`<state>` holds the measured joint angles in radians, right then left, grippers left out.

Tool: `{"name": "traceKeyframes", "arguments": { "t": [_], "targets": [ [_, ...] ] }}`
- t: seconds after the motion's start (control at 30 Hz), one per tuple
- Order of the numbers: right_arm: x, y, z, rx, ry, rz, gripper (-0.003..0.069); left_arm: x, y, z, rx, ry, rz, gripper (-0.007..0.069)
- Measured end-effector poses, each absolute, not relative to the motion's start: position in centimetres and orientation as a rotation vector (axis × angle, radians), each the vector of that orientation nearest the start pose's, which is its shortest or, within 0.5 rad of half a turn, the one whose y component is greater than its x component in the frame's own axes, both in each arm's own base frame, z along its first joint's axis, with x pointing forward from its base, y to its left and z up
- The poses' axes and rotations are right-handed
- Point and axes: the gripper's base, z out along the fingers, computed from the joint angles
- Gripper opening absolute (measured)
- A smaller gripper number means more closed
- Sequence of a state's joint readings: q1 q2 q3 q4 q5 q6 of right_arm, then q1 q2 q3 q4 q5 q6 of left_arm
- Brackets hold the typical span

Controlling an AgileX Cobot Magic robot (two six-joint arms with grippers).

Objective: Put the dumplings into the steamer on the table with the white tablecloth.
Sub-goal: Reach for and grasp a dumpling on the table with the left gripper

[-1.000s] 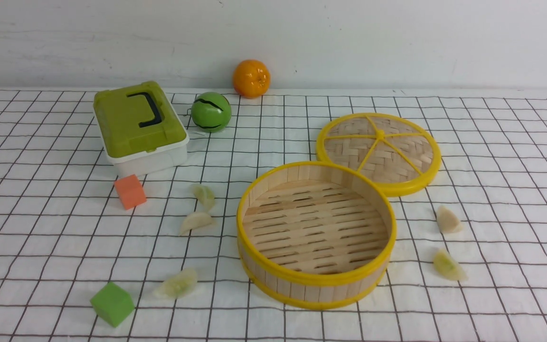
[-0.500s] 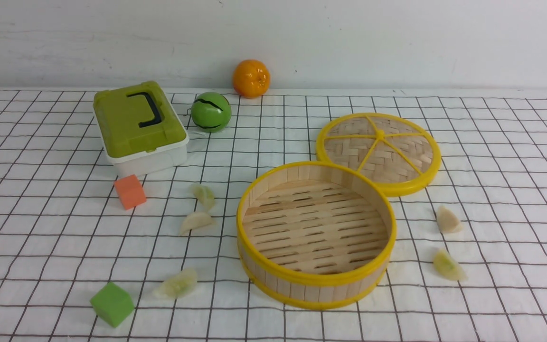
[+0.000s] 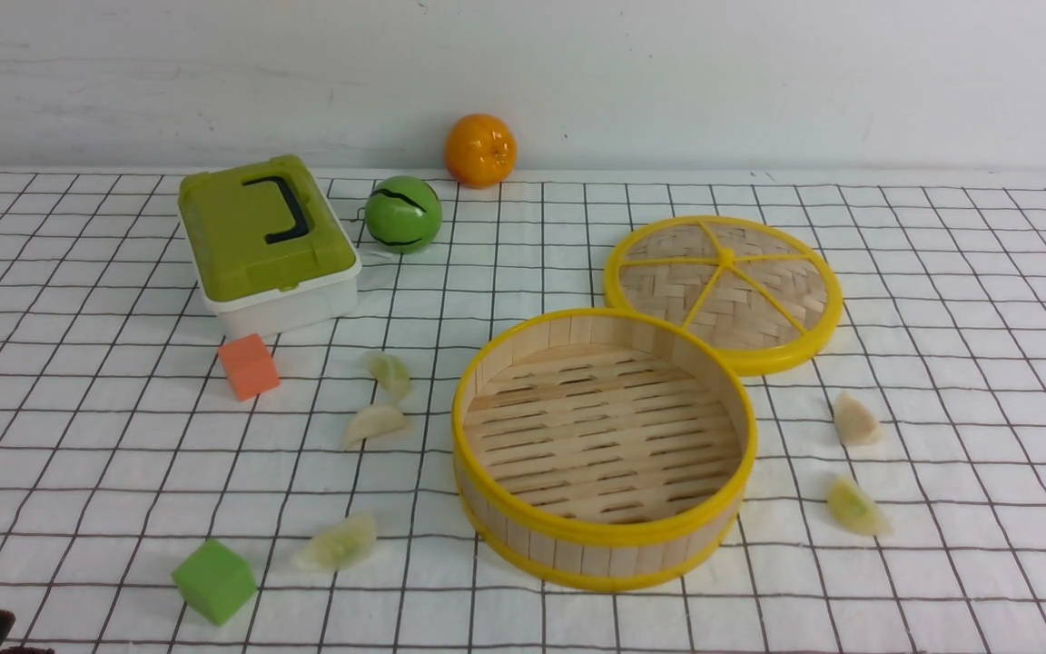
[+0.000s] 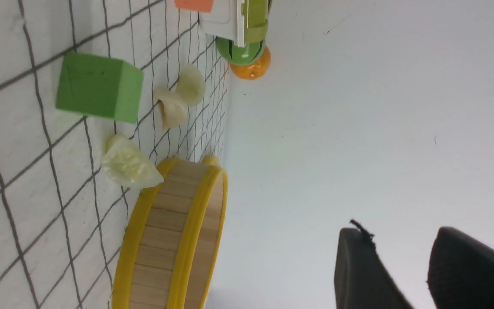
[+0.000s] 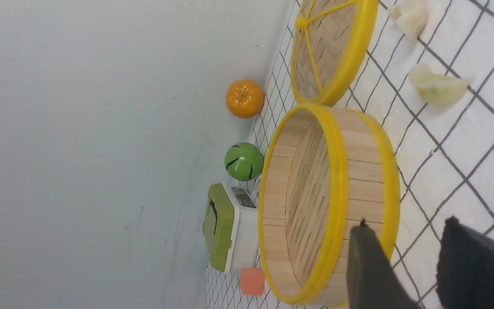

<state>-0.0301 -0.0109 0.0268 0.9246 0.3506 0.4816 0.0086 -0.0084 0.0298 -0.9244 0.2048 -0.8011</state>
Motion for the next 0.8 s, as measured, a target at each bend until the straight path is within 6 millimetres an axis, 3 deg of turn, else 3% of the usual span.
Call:
{"name": "traceKeyframes", "arguments": {
  "t": [0.13,0.2,0.23,0.33,0.37,0.43,0.5,0.57,0.63,0.8],
  "targets": [
    [5.2,2.7,18.8,0.999,1.586,1.236,0.0239,5.4,-1.8,20.1,-1.185,1.375,-1.361,0.0239],
    [4.9,3.0,20.6,0.805,1.613,1.164,0.0239,4.6,-2.3,23.5,-0.897,1.441,-1.251,0.0239],
    [4.8,3.0,20.8,0.772,1.615,1.144,0.0239,4.5,-2.3,23.8,-0.854,1.45,-1.223,0.0239],
    [4.4,3.0,24.3,0.513,1.579,0.987,0.0224,3.2,-2.8,27.9,-0.507,1.497,-1.02,0.0234],
    [4.5,3.0,26.0,0.418,1.582,0.906,0.0186,2.9,-3.1,30.0,-0.374,1.541,-0.918,0.0213],
    [5.5,3.1,28.6,0.28,1.632,0.779,0.0109,3.9,-3.2,32.0,-0.244,1.692,-0.759,0.0166],
    [6.2,3.2,29.7,0.197,1.674,0.717,0.0054,4.5,-3.3,33.1,-0.189,1.78,-0.695,0.0129],
    [8.5,3.7,32.4,-0.017,1.811,0.607,-0.0015,6.7,-3.0,34.8,-0.097,2.015,-0.538,0.0043],
    [10.4,4.2,34.0,-0.182,1.923,0.567,-0.0022,8.5,-2.7,35.4,-0.056,2.18,-0.445,-0.001],
    [13.5,5.4,35.1,-0.451,2.116,0.618,-0.0022,11.9,-2.8,35.8,0.056,2.454,-0.337,-0.0013]
  ]
}}
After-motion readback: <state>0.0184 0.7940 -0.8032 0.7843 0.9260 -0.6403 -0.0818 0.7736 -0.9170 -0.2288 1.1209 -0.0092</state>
